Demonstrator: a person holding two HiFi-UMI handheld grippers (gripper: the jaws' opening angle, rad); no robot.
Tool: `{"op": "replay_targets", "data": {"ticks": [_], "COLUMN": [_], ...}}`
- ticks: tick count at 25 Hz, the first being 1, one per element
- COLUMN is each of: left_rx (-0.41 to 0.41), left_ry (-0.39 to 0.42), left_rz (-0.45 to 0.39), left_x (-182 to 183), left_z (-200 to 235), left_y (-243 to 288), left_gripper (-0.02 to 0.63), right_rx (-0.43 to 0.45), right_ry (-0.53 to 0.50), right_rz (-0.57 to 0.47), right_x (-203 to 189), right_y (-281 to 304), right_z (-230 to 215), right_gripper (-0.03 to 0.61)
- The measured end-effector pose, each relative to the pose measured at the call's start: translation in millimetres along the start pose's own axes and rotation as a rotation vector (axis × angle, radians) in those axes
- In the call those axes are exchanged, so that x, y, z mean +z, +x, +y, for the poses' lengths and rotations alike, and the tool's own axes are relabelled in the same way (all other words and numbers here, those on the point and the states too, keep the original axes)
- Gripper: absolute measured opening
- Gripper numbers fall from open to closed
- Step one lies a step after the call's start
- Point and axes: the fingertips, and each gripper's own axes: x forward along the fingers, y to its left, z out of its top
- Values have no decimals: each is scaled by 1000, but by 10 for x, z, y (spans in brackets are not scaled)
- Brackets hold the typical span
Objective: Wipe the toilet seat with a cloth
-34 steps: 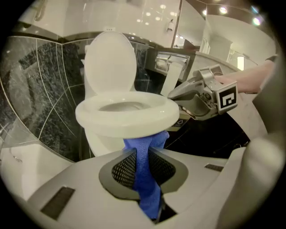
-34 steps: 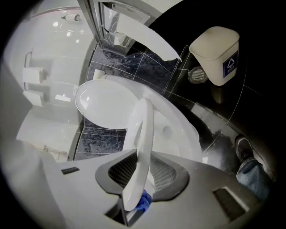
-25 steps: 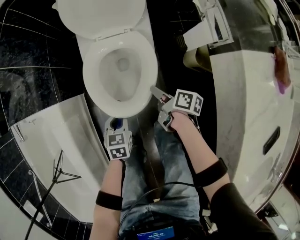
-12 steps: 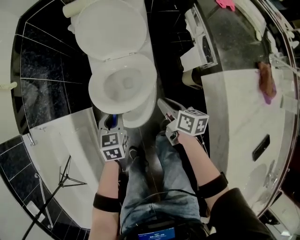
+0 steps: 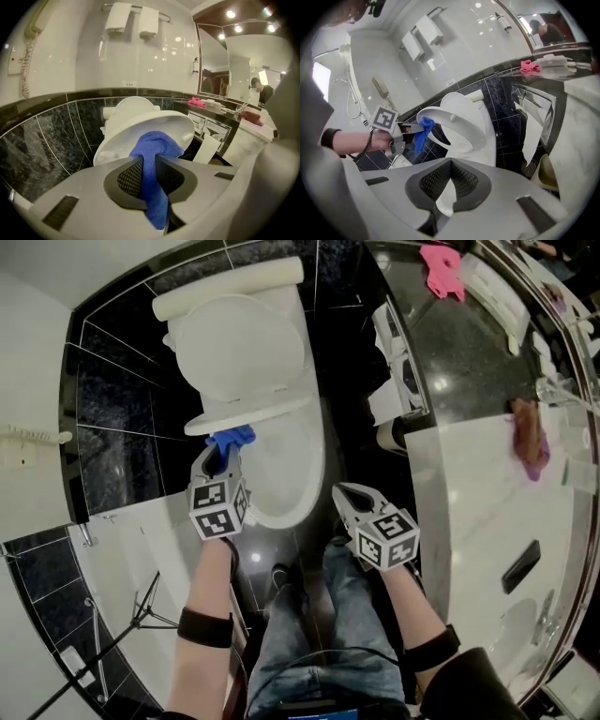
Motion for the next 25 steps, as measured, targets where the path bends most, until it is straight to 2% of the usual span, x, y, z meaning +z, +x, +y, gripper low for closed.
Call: {"op": "replay_targets", "data": {"ticks": [8,13,20,25], "left_rx": [55,97,113,123], "left_ry": [8,46,58,70], "left_rz": [-36,-30,-13,-8], "left_x": [638,919,1106,1022], "left_z": [238,411,499,571], "left_y": [516,926,1225,1210], "left_gripper": [63,63,63,63], "right_rx": [-12,-10,-4,2], "right_ry": [-152,-174,-189,-199], "right_rz": [-6,-9,10,12], "right_x": [218,281,372,434], "right_y": [-275,-301,-297,-254], "right_z": [-67,-159,-294,-288], "right_gripper": [3,3,3,3]}}
